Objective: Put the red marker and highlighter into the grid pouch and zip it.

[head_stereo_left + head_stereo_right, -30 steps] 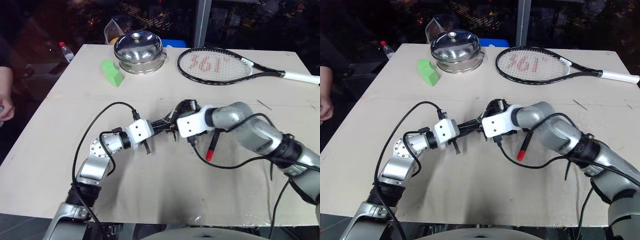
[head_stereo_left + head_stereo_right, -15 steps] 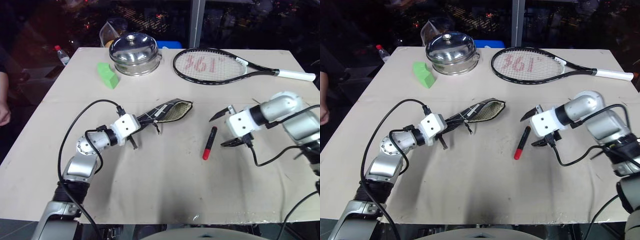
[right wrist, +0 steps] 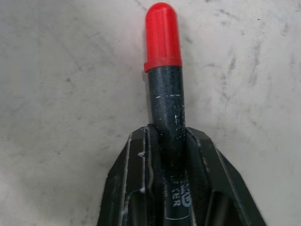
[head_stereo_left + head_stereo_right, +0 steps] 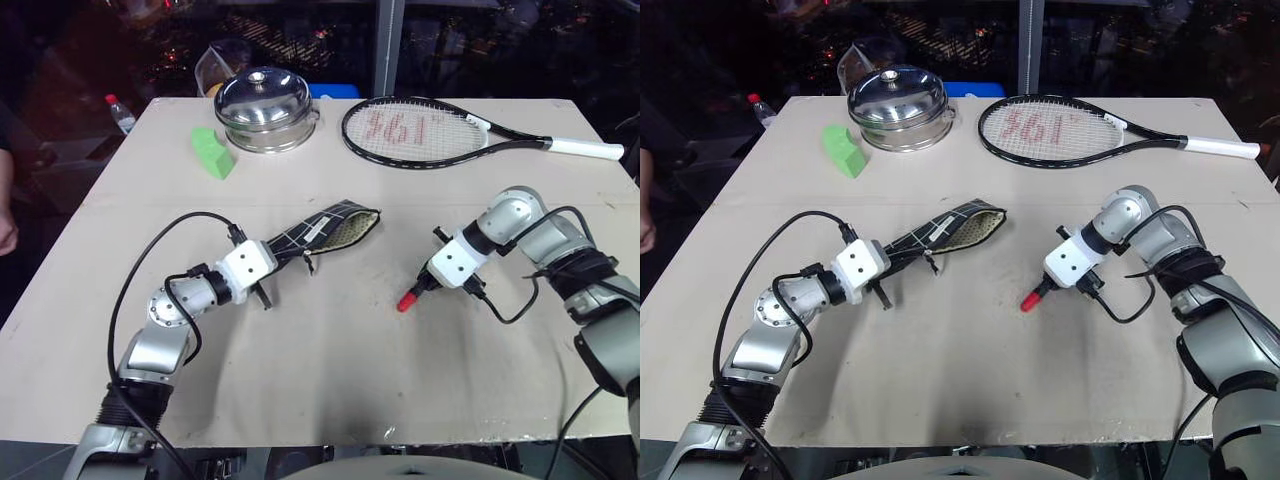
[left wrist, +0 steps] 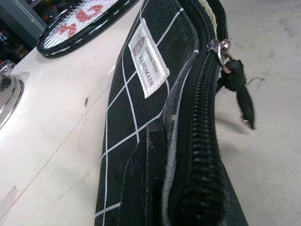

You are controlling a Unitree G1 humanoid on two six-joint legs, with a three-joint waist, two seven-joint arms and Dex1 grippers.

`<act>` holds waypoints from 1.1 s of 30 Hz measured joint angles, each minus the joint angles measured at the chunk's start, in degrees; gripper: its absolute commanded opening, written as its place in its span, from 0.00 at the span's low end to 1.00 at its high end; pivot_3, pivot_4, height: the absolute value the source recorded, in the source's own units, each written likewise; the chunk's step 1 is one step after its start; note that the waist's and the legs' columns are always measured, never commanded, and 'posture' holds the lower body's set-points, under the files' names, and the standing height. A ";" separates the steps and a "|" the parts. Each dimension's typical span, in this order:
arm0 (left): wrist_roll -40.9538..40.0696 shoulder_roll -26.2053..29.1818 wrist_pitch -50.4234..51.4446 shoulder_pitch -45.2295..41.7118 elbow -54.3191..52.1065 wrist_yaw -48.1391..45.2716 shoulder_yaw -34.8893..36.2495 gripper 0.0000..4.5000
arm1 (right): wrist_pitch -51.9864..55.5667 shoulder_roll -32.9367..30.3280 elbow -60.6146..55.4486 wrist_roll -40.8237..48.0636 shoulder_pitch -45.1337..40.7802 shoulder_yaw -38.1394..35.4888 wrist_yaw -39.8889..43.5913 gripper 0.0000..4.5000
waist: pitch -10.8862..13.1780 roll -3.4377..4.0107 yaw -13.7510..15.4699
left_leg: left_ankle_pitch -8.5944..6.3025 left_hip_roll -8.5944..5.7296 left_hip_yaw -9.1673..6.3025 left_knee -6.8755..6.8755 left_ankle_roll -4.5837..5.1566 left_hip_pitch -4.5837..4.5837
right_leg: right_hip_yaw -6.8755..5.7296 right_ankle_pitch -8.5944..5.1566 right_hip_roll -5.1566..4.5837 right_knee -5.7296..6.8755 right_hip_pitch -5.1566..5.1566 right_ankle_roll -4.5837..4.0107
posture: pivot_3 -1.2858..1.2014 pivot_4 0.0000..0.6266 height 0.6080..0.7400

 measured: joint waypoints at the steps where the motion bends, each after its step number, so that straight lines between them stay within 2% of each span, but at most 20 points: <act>1: -0.03 -0.21 0.01 0.14 -0.37 0.06 -0.01 0.00 | 4.01 -0.71 -3.08 1.21 2.03 -1.67 -0.16 0.04 | 0.00 0.00 0.23 | 0.00 0.02 -0.03 0.00 -0.01 -0.03 | -0.01 0.00 -0.01 -0.01 0.00 -0.02 | 0.52 0.24 1.00; 4: -0.14 -0.56 0.02 0.60 -0.82 0.09 -0.02 0.00 | 19.31 -3.27 -16.63 5.41 9.11 -5.97 -1.85 0.04 | 0.02 0.03 0.85 | 0.02 0.00 -0.04 -0.01 -0.06 -0.15 | -0.01 0.00 -0.05 -0.04 -0.07 -0.03 | 0.52 0.24 1.00; 7: -0.26 -1.11 -0.06 0.33 -0.92 0.05 -0.15 0.00 | 37.08 -4.51 -34.02 8.58 14.98 -11.03 -7.44 0.04 | 0.03 0.05 0.97 | -0.02 -0.02 -0.07 -0.01 -0.02 -0.18 | -0.03 0.00 -0.09 -0.05 -0.10 -0.02 | 0.52 0.24 1.00; 10: -0.13 -2.22 -0.15 -0.38 -0.92 -0.10 -1.59 0.00 | 54.25 -5.01 -50.95 5.35 17.68 -14.56 -16.69 0.04 | 0.03 0.04 0.92 | -0.04 -0.04 -0.09 -0.01 -0.01 -0.18 | -0.07 -0.01 -0.13 -0.05 -0.10 -0.03 | 0.52 0.24 1.00; 12: -0.10 -2.92 -0.16 -1.08 -0.92 -0.40 -2.36 0.00 | 60.05 -5.76 -55.99 0.91 17.63 -14.15 -20.76 0.04 | 0.01 0.01 0.88 | -0.04 -0.06 -0.11 0.00 -0.01 -0.17 | -0.09 -0.06 -0.13 -0.07 -0.10 -0.12 | 0.52 0.24 1.00; 15: -0.12 -3.18 -0.11 -1.66 -0.90 -1.10 -3.28 0.00 | 66.91 -6.68 -56.92 -9.26 15.56 -8.58 -25.74 0.04 | 0.01 0.01 0.66 | -0.03 -0.10 -0.07 0.00 0.00 -0.16 | -0.06 -0.12 -0.14 -0.06 -0.12 -0.21 | 0.52 0.24 1.00; 17: -0.15 -4.08 -0.05 -2.32 -0.91 -1.33 -3.95 0.00 | 67.97 -5.19 -56.80 -12.64 13.24 -5.06 -26.66 0.04 | 0.02 0.01 0.51 | -0.03 -0.10 -0.06 -0.02 0.00 -0.18 | -0.02 -0.08 -0.04 -0.05 -0.17 -0.14 | 0.52 0.24 1.00; 20: -0.21 -5.26 0.19 -3.72 -1.04 -1.65 -5.01 0.00 | 67.34 -1.67 -54.94 -17.23 9.34 0.97 -27.60 0.04 | 0.02 0.01 0.57 | -0.03 -0.13 -0.10 -0.03 0.00 -0.20 | -0.04 -0.05 0.18 -0.05 -0.17 -0.08 | 0.52 0.24 1.00; 23: 0.05 -6.32 0.66 -4.35 -1.09 -1.58 -6.10 0.00 | 64.28 2.75 -48.32 -22.61 4.35 6.63 -28.45 0.04 | 0.02 0.00 0.50 | -0.02 -0.21 -0.04 -0.02 0.00 -0.21 | -0.03 -0.05 0.25 -0.05 -0.18 -0.07 | 0.52 0.24 1.00; 28: 1.44 -7.60 0.70 -6.12 -1.05 -0.90 -6.73 0.00 | 61.26 9.62 -39.74 -25.31 1.60 9.98 -29.26 0.04 | 0.03 -0.02 0.76 | -0.01 -0.26 -0.05 0.00 -0.01 -0.24 | -0.09 -0.05 0.22 -0.06 -0.16 -0.04 | 0.52 0.24 1.00; 33: 1.64 -8.93 1.81 -6.21 -1.09 0.08 -7.55 0.00 | 56.32 10.02 -36.77 -23.00 2.24 8.17 -30.26 0.57 | 0.05 -0.05 0.82 | -0.01 -0.28 -0.07 0.00 0.00 -0.26 | -0.17 -0.05 0.14 -0.07 -0.14 -0.02 | 0.52 0.24 1.00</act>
